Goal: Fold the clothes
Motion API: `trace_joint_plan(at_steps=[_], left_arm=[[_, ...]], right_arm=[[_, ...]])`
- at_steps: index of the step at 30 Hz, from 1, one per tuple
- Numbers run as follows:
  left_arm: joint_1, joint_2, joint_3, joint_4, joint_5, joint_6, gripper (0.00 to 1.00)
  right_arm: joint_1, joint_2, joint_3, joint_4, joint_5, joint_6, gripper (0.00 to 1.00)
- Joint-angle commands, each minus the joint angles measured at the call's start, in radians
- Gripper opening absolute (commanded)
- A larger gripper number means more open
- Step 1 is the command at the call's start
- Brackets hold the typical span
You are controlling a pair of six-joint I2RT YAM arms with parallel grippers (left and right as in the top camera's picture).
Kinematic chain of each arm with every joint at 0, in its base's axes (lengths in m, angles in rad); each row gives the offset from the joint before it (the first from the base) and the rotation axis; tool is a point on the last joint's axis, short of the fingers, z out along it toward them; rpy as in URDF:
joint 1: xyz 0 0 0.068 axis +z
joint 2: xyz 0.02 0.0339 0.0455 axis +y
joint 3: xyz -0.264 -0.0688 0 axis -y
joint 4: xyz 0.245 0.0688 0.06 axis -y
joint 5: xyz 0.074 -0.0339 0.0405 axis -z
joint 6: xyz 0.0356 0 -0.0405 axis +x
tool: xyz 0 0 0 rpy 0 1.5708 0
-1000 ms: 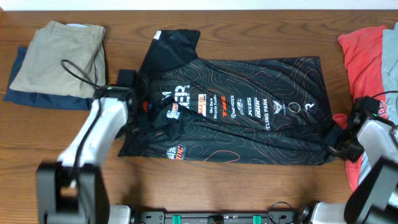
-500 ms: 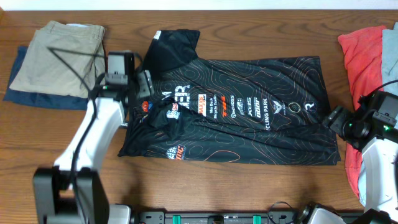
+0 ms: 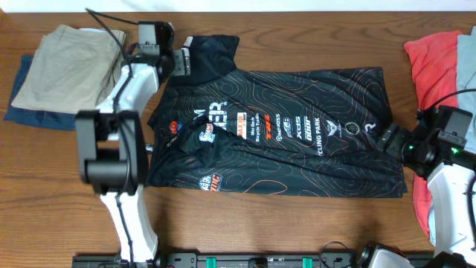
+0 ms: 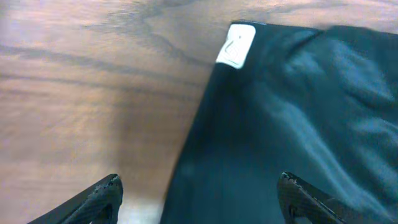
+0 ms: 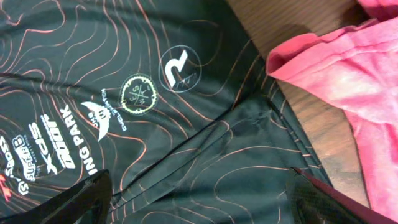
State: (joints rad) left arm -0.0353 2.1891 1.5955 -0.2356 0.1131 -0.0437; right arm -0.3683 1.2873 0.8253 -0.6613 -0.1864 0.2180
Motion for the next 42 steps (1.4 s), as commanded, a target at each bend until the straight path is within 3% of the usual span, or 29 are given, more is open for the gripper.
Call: trace_joint_plan(at_steps=[1,9,13,27,29,37,42], left_arm=[[0.007,0.076,0.055,0.023,0.018,0.025,0.81],[-0.006,0.145,0.058,0.019,0.157,0.021,0.81],[-0.035,0.146,0.058,-0.01,0.16,0.021,0.79],[-0.066,0.147,0.043,-0.031,0.121,0.021,0.23],[-0.065,0.147,0.043,-0.028,0.121,0.021,0.08],[-0.062,0.133,0.047,-0.015,0.122,0.016,0.06],[-0.058,0.07,0.047,-0.041,0.131,-0.025,0.06]], right_arm=[[0.01,-0.009,0.014,0.003,-0.005,-0.018,0.88],[0.01,-0.009,0.014,0.013,-0.005,-0.017,0.88],[0.01,-0.009,0.014,0.023,-0.005,-0.017,0.88],[0.013,-0.009,0.014,0.038,-0.006,-0.018,0.84],[0.018,-0.008,0.014,0.045,-0.005,-0.018,0.81],[0.073,0.027,0.014,0.108,-0.005,-0.066,0.66],[0.121,0.096,0.014,0.198,0.01,-0.092,0.7]])
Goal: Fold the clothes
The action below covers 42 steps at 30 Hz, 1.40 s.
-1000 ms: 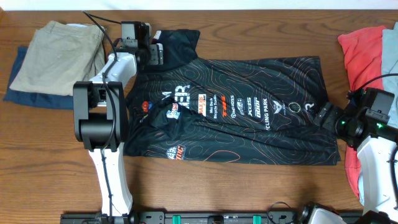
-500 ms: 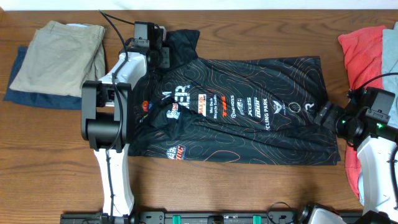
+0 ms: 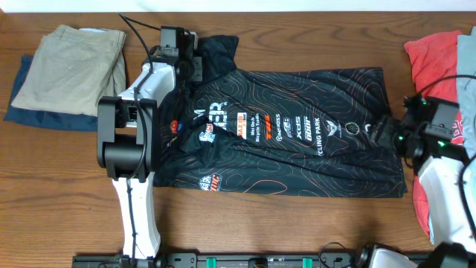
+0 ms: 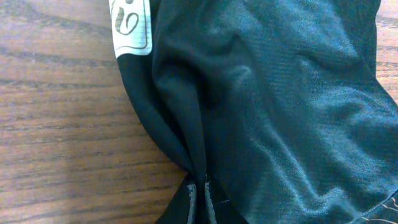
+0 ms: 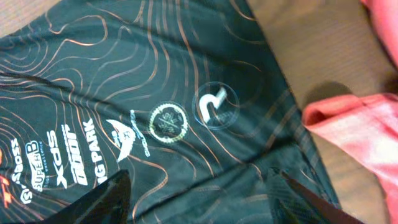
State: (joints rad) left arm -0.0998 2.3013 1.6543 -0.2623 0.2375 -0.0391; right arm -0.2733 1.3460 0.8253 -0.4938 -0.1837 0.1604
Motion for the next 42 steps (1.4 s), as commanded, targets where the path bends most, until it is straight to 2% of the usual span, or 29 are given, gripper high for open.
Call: trace_joint_plan(at_steps=[1,6,13,20,28,37,39,40,42], left_arm=[[0.007,-0.06,-0.012,-0.02,0.017,-0.029,0.06],[0.007,-0.129,-0.012,-0.086,0.018,-0.052,0.06],[0.007,-0.139,-0.012,-0.193,0.017,-0.052,0.06],[0.007,-0.139,-0.012,-0.206,0.017,-0.052,0.06],[0.007,-0.139,-0.012,-0.209,0.017,-0.052,0.06],[0.007,-0.139,-0.012,-0.209,0.017,-0.052,0.06],[0.007,-0.139,-0.012,-0.209,0.017,-0.052,0.06],[0.007,-0.139,-0.012,-0.209,0.017,-0.052,0.06],[0.007,-0.139,-0.012,-0.209,0.017,-0.052,0.06]], right_arm=[[0.036,0.06,0.014,0.069,0.008,-0.035,0.7],[0.076,0.186,0.068,0.215,0.009,-0.056,0.72],[0.109,0.463,0.366,0.174,0.109,-0.072,0.78],[0.11,0.697,0.601,0.212,0.146,-0.072,0.8],[0.11,0.855,0.645,0.37,0.157,-0.068,0.79],[0.114,0.946,0.645,0.483,0.158,-0.034,0.77],[0.114,0.959,0.645,0.488,0.158,-0.034,0.72],[0.114,0.962,0.645,0.487,0.158,-0.034,0.64],[0.114,0.966,0.645,0.475,0.158,-0.034,0.38]])
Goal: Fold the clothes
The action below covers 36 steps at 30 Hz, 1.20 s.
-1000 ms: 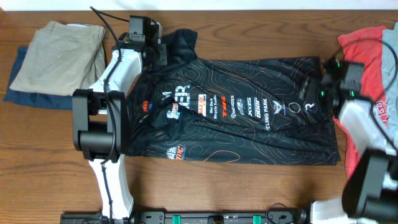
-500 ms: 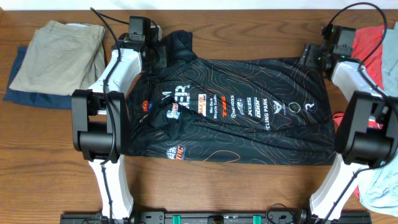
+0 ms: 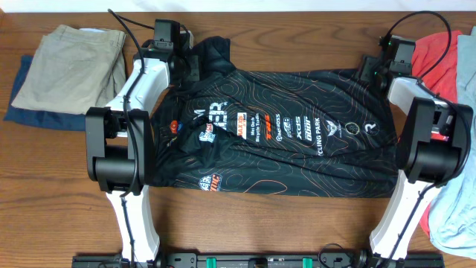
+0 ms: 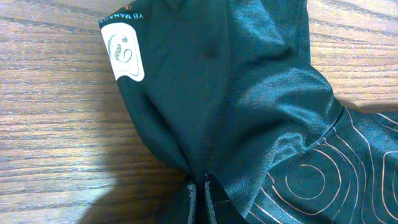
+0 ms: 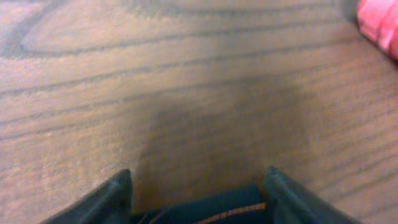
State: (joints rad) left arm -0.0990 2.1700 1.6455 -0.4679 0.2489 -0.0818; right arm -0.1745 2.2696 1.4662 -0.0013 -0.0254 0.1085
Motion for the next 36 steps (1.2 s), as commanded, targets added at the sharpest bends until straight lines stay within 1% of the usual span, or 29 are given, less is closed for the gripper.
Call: trace_joint_plan(at_steps=[1,3,4,8,11,14,18,21,28,32,36], left_arm=[[0.006,-0.008,-0.003,-0.004,0.005,-0.009,0.06],[0.006,-0.008,-0.003,-0.004,0.005,-0.009,0.06],[0.006,-0.008,-0.003,-0.006,0.005,-0.009,0.06],[0.006,-0.008,-0.003,-0.015,0.005,-0.009,0.06],[0.007,-0.016,-0.003,-0.027,0.006,-0.009,0.06],[0.011,-0.045,-0.003,-0.056,0.006,-0.009,0.06],[0.021,-0.111,-0.003,-0.105,0.006,-0.009,0.06],[0.025,-0.168,-0.003,-0.169,0.005,-0.009,0.06],[0.039,-0.245,-0.003,-0.367,0.005,-0.009,0.07],[0.049,-0.253,-0.003,-0.493,0.005,-0.009,0.07],[0.065,-0.253,-0.003,-0.579,0.005,-0.009,0.06]], right_arm=[[0.015,0.042,0.004,-0.022,-0.001,0.018,0.27],[0.015,0.042,0.004,-0.032,-0.001,0.018,0.08],[0.015,0.042,0.004,-0.042,0.0,0.018,0.01],[0.011,0.038,0.005,-0.093,0.0,0.019,0.01],[0.004,0.009,0.006,-0.149,0.019,0.047,0.01],[-0.005,-0.049,0.006,-0.209,0.022,0.048,0.01],[-0.014,-0.167,0.006,-0.332,0.022,0.048,0.01],[-0.016,-0.259,0.006,-0.456,0.034,0.048,0.01],[-0.045,-0.442,0.006,-0.842,0.163,0.055,0.01],[-0.078,-0.479,0.006,-1.015,0.179,0.055,0.01],[-0.109,-0.476,0.001,-1.123,0.18,0.054,0.01]])
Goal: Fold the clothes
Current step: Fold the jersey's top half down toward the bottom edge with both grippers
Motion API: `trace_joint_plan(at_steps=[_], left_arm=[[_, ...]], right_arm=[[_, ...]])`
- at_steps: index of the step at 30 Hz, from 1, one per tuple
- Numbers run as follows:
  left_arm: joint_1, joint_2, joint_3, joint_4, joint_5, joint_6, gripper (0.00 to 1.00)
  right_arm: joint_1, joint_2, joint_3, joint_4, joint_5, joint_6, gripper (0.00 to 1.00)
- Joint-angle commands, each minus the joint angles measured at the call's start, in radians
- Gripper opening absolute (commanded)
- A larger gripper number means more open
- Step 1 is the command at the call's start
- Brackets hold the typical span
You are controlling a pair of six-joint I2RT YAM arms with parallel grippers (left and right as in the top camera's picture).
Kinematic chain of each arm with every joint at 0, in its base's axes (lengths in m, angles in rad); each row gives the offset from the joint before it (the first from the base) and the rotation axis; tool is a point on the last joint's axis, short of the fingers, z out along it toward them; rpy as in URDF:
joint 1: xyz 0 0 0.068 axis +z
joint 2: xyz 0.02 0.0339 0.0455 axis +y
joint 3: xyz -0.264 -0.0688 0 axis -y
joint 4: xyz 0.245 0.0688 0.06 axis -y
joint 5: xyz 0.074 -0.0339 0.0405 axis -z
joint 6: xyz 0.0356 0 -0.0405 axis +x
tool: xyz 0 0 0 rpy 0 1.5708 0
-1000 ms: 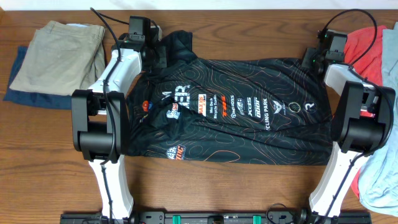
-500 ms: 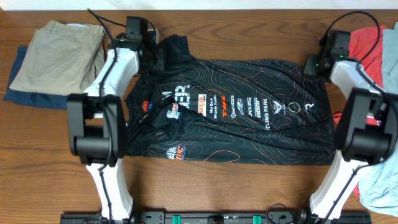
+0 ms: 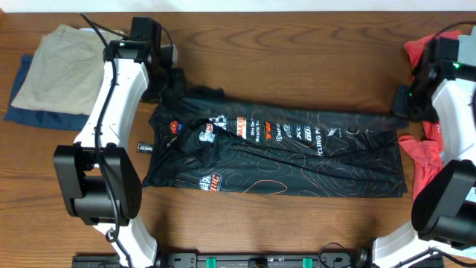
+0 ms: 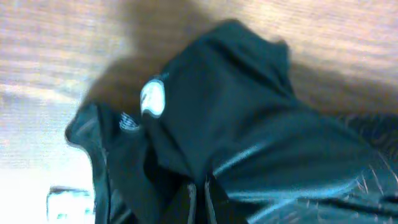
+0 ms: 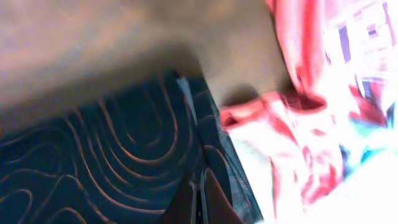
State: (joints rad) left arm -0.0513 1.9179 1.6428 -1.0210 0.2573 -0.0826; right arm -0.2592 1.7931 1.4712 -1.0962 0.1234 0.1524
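Note:
A black jersey (image 3: pixel 282 160) with orange contour lines and sponsor logos lies across the table, its far edge raised and drawn tight between both grippers. In the overhead view my left gripper (image 3: pixel 171 83) is shut on the jersey's far-left part by the collar. The left wrist view shows my left gripper (image 4: pixel 200 196) pinching dark fabric below a white label (image 4: pixel 152 98). My right gripper (image 3: pixel 402 113) is shut on the far-right corner. In the right wrist view my right gripper (image 5: pixel 200 190) clamps the patterned cloth (image 5: pixel 112 162).
Folded khaki trousers (image 3: pixel 67 63) lie on a navy garment (image 3: pixel 22 112) at the far left. A heap of red clothes (image 3: pixel 428 59) and a pale blue garment lie at the right edge, close to my right arm. The wooden table (image 3: pixel 297 45) shows behind the jersey.
My right gripper, open at the jersey's far-right corner before, is now shut on it. Both grippers have moved toward the front, taking the jersey's far edge along. The jersey's spread is now narrower front to back.
First my left gripper was open beside the jersey's far-left part and my right one open over the right hem. Then the left was shut on fabric near the white label. Later the right stood open at the far-right corner. Now both hold the far edge, drawn forward.

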Motion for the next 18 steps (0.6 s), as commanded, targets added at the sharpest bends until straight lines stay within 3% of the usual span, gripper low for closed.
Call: trace_joint_plan(at_steps=[1,18], left_arm=[[0.023,0.0,-0.001,-0.049,-0.003,-0.009,0.06],[0.003,0.0,-0.014,-0.372,-0.004,-0.038,0.06]], right_arm=[[-0.032,0.001,-0.009,-0.044,0.031,0.01,0.01],[-0.049,0.001,-0.184,-0.013,0.048,0.011,0.01]])
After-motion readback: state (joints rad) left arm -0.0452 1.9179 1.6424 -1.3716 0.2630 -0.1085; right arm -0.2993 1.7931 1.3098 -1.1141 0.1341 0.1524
